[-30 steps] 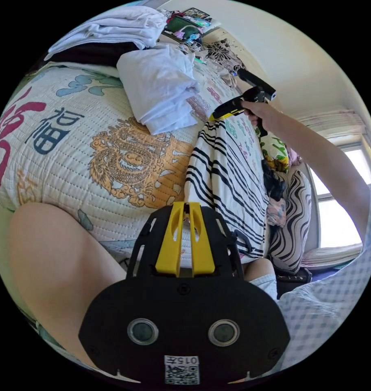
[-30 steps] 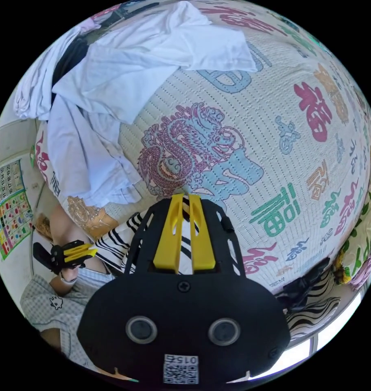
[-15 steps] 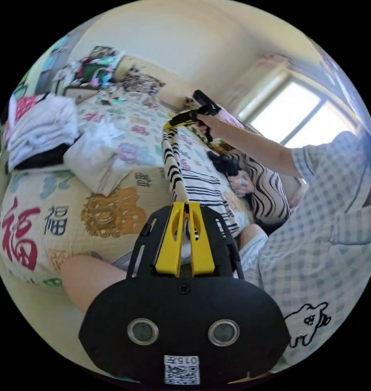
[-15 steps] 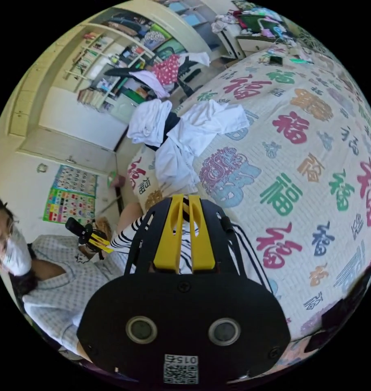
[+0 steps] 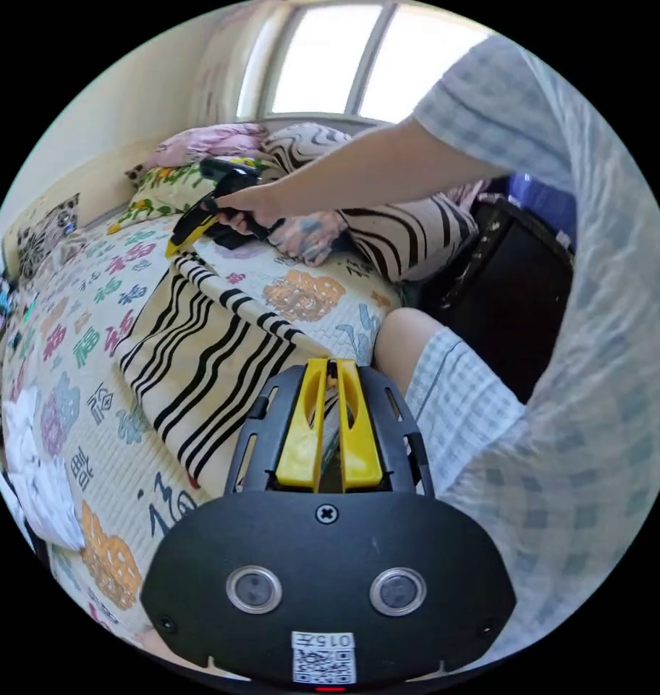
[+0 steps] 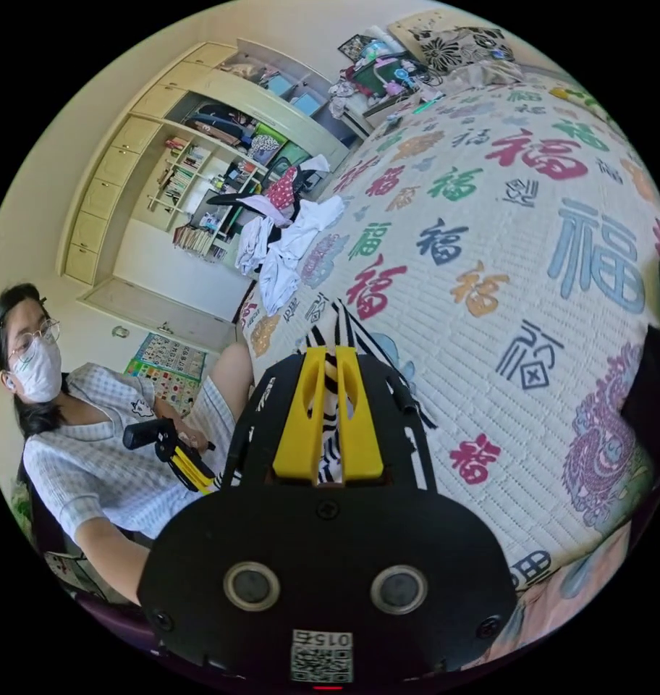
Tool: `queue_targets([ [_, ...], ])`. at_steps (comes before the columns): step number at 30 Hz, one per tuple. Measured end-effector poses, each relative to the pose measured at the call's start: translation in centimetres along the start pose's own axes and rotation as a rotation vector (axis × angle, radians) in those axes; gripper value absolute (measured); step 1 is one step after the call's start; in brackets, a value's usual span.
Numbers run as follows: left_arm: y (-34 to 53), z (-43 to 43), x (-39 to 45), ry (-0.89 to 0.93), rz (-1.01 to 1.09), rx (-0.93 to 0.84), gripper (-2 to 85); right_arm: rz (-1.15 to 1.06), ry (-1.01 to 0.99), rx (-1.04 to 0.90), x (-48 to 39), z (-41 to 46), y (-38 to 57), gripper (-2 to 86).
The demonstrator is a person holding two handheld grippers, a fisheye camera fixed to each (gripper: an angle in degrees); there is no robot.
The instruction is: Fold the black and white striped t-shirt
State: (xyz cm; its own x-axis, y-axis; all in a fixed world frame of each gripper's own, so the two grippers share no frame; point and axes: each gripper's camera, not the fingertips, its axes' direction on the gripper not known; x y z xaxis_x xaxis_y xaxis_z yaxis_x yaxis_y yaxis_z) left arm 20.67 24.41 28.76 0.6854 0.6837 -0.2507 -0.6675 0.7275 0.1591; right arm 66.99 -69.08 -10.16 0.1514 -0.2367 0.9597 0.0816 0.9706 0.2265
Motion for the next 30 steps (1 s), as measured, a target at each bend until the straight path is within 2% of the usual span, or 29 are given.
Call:
queue_targets([
  [8,-4.0,7.2,0.6,-0.001,0.104,-0.139,3.2,0.073,-0.053,0.105,5.2,-6.4,4.8,3.5],
  [12,-5.1,10.4,-1.9,0.172,0.065,-0.179,7.3,0.151,0.035,0.222,5.6,-11.3,7.3,4.4],
  [15,-5.8,9.1,-4.8,0.399,0.027,-0.1,7.1,0.144,0.094,0.237,3.7,-14.4,8.3,5.2],
  [16,-6.1,7.8,-6.2,0.418,0.011,-0.048,6.9,0.13,0.106,0.228,3.0,-14.7,8.4,5.2],
  [20,-6.2,5.0,-12.3,0.216,-0.113,0.046,6.1,0.008,0.141,0.127,-2.1,-14.3,8.8,1.7],
  [23,-5.5,6.6,-17.9,0.115,-0.206,-0.028,5.7,0.025,0.249,0.044,-3.0,-12.8,8.9,0.0],
  [27,-3.9,8.7,-22.4,0.075,-0.26,-0.157,3.4,0.212,0.332,-0.005,-0.2,-13.3,9.4,-0.4],
  [30,-3.2,8.5,-24.9,0.089,-0.288,-0.174,1.8,0.326,0.202,0.102,1.4,-16.2,11.1,-0.4],
])
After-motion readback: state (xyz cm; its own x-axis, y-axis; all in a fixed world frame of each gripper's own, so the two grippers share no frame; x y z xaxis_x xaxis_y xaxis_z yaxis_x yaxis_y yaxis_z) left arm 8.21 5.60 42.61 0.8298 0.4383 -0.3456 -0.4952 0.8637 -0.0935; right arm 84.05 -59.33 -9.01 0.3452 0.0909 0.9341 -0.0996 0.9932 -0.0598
